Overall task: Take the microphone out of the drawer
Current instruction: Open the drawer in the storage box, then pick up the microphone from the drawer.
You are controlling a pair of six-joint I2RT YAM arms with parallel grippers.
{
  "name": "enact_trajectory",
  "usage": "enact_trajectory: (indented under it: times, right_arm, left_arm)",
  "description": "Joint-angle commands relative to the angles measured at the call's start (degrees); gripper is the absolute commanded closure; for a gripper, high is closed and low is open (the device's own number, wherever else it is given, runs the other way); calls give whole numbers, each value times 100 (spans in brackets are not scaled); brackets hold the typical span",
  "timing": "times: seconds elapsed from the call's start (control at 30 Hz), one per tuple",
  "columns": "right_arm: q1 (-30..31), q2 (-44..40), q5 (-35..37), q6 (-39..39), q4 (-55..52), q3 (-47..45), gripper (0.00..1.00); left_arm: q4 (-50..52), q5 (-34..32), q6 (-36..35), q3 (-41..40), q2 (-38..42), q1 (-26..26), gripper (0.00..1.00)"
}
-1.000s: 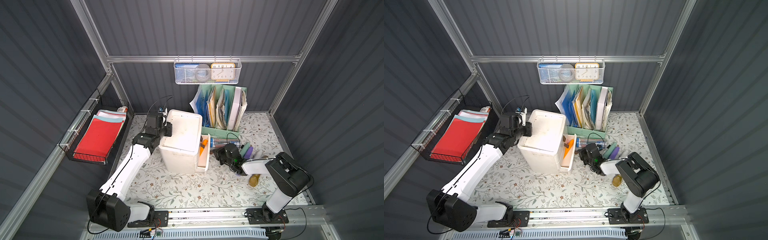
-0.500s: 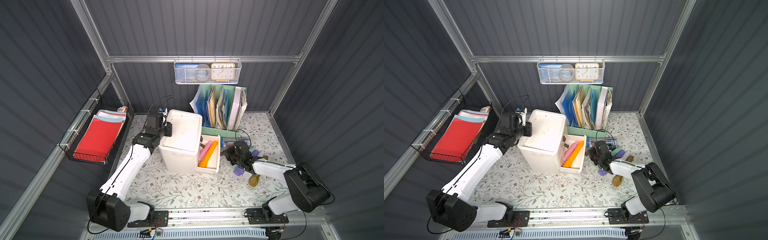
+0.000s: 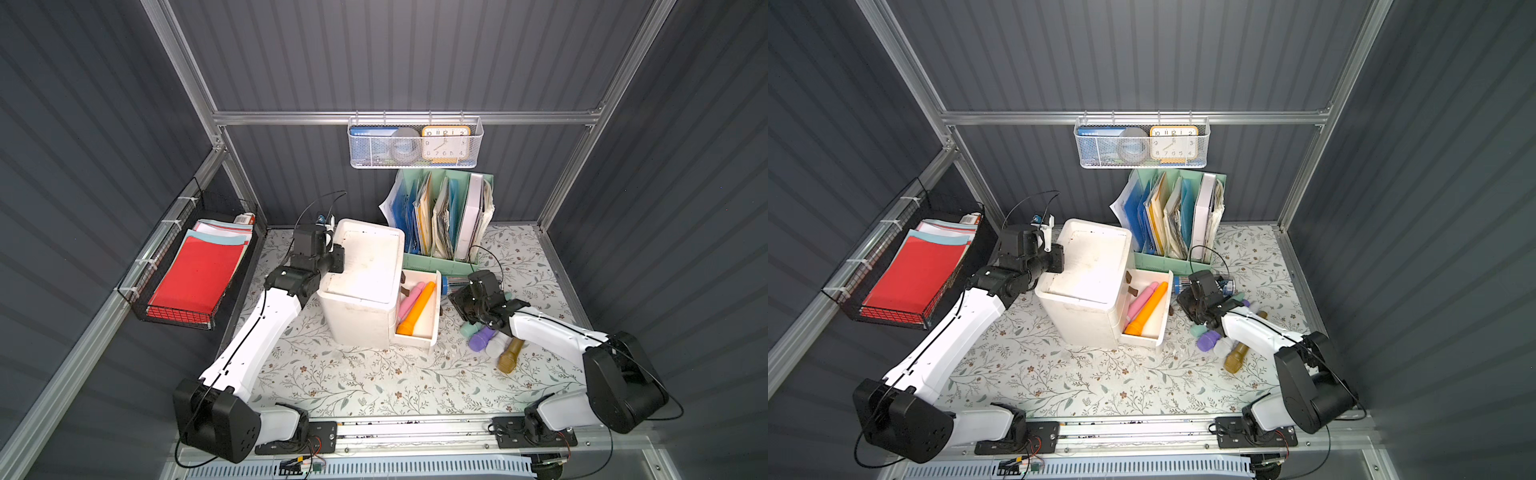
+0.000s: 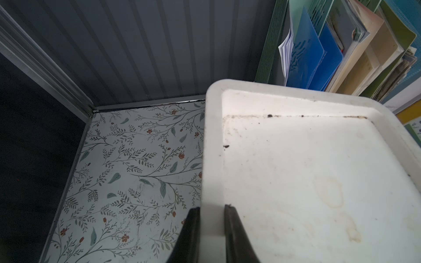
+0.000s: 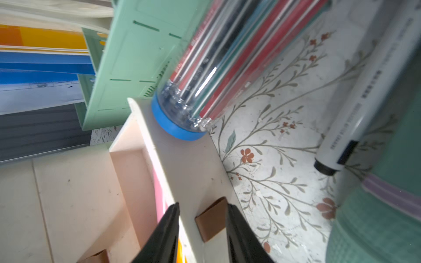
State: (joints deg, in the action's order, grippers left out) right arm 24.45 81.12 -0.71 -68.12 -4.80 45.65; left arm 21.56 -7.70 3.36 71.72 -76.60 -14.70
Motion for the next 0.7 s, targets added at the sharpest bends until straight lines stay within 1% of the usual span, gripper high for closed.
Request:
enact_trajectory:
  times: [0.0,0.1,0.23,0.43,0.67]
  right_arm:
    - [6,-272,328,444,-958,334,55]
    - [50,-434,347,545,-1116,483,53]
    - [351,-400,487,727,-1497,973,52]
    - [996,323,669,1039,-2424,2188,52]
    - [1472,1358,631,952,-3002,3181,52]
  left_arm:
    - [797,216,78,-405,-358,-33,96]
    - [797,215,77,-405,-368,-33,95]
    - [788,210,80,-406,-377,-33,95]
    - [797,214,78,-405,-400,-33,95]
    - [806,199,78,-412,-393,-33,95]
